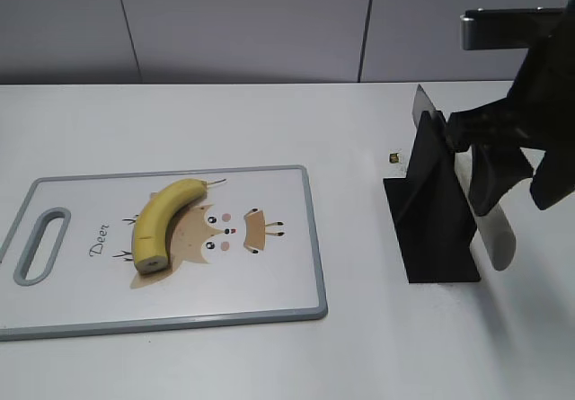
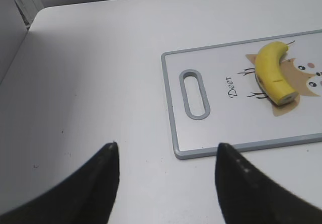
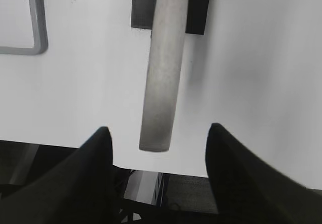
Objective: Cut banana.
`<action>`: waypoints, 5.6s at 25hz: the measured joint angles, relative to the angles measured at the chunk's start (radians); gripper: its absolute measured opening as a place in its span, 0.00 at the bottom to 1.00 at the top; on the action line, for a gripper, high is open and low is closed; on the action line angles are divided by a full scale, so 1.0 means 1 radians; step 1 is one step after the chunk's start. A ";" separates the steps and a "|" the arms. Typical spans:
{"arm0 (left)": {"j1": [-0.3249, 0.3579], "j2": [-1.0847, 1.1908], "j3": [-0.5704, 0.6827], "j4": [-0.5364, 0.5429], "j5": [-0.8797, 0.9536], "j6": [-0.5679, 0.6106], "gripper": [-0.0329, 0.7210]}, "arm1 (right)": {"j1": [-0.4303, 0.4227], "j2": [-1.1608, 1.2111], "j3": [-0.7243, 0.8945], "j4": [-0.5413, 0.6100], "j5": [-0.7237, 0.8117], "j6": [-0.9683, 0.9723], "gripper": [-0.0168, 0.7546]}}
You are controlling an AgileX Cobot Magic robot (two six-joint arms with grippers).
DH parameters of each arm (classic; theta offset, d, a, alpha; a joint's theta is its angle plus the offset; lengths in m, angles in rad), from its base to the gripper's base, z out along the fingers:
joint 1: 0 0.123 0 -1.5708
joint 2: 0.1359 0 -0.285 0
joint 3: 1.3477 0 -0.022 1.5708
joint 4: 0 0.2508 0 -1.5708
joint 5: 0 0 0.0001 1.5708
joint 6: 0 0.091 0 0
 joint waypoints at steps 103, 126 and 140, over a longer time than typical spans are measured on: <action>-0.003 1.235 -0.679 -0.391 0.053 1.034 0.80 | 0.089 0.362 -0.455 0.159 -0.028 -1.596 0.23; -0.217 1.479 -0.624 -0.256 0.070 1.067 0.68 | 0.161 0.477 -0.502 0.246 -0.060 -1.607 0.23; -0.217 1.479 -0.618 -0.284 0.042 1.058 0.34 | 0.161 0.482 -0.502 0.300 -0.054 -1.607 0.23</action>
